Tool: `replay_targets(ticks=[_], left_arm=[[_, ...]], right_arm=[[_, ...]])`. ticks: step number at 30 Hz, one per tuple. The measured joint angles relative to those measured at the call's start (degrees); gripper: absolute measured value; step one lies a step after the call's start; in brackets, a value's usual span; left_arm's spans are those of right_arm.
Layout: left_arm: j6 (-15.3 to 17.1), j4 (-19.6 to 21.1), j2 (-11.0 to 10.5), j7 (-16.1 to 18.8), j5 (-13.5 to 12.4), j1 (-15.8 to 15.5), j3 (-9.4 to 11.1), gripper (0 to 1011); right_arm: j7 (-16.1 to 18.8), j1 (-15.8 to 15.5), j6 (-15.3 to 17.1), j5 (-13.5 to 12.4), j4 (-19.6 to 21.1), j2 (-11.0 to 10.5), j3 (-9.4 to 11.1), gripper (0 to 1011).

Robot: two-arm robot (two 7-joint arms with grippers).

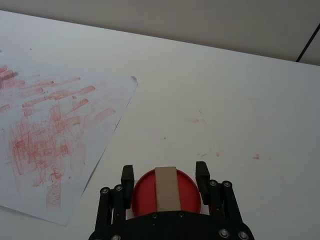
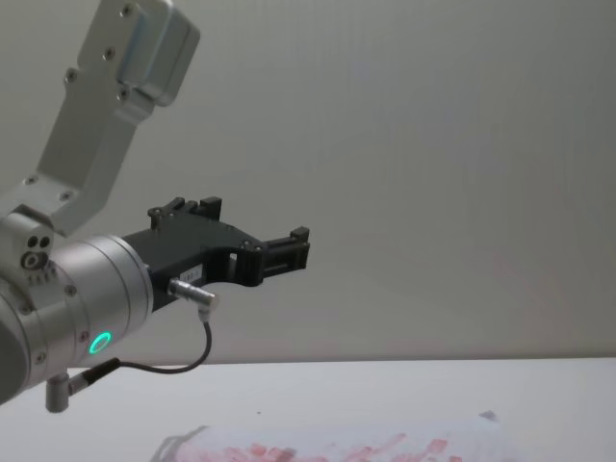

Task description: Use the one hand to pick up the stamp and affix it onto the A4 paper.

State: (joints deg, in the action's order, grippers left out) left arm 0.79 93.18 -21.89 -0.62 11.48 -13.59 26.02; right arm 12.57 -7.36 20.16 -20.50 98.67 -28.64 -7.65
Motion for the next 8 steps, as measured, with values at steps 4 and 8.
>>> replay_targets(ticks=[4,8], left_arm=[[0.00,0.00,0.00,0.00,0.00,0.00,0.00,1001],[0.00,0.00,0.00,0.00,0.00,0.00,0.00,1001]], right_arm=[[0.15,0.22,0.10,0.20,-0.25,0.09,-0.10,832],[0.27,0.36,0.15,0.30,-0.40,0.14,-0.16,935]])
